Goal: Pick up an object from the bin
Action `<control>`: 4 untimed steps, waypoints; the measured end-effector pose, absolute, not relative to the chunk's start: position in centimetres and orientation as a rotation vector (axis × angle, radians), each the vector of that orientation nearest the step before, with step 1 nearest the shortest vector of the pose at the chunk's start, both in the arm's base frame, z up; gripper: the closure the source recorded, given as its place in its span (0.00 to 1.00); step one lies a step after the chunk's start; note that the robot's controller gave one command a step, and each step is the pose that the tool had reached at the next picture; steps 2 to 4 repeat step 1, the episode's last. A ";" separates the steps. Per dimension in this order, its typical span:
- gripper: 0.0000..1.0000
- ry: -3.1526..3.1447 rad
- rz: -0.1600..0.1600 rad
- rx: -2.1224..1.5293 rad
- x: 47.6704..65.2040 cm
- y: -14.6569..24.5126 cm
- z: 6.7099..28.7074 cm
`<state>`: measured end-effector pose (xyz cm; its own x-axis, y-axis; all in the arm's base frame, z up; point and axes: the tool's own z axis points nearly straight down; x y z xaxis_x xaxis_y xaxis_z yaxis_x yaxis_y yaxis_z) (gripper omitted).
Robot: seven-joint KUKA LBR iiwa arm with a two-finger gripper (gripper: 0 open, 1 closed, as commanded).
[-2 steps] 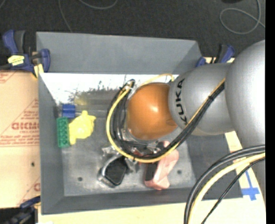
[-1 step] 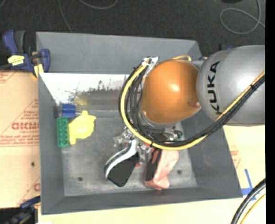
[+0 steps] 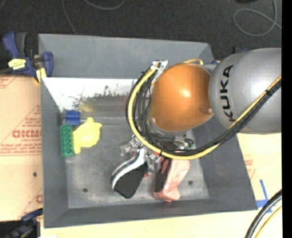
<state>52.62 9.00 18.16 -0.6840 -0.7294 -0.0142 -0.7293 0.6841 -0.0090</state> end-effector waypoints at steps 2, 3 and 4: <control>1.00 2.867 -0.002 -1.263 52.3 8.8 22.9; 1.00 2.867 -0.002 -1.263 52.3 8.8 22.9; 1.00 2.867 -0.002 -1.263 52.3 8.8 22.9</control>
Offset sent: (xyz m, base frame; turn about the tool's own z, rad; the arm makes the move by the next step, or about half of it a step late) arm 0.0131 0.0090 -0.0751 0.0506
